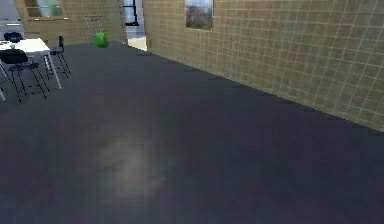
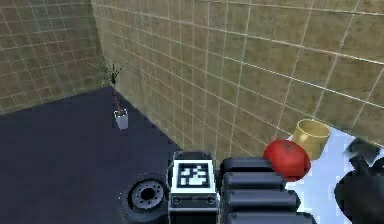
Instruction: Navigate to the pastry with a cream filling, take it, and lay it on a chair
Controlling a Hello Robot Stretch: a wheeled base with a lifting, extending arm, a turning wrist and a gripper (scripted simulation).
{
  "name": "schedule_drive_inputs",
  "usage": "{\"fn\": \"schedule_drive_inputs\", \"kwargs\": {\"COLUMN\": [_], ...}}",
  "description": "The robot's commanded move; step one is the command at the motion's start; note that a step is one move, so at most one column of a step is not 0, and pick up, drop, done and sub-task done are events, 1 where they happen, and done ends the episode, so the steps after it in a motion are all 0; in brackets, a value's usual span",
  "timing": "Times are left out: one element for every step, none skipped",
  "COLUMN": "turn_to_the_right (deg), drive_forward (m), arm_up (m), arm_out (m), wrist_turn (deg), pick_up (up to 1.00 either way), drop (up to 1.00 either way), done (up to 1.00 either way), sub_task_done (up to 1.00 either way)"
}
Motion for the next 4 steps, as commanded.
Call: {"fn": "schedule_drive_inputs", "kwargs": {"turn_to_the_right": [-39.0,0.0,-12.0,0.0], "drive_forward": [0.00,1.00,0.00,1.00], "arm_up": [0.00,0.00,0.00,0.00], "arm_out": [0.00,0.00,0.00,0.00], "wrist_turn": [0.0,0.0,0.0,0.0], "pick_up": [0.00,0.00,0.00,0.00], "drop": [0.00,0.00,0.00,0.00], "done": [0.00,0.00,0.00,0.00], "sub_task_done": [0.00,0.00,0.00,0.00]}}
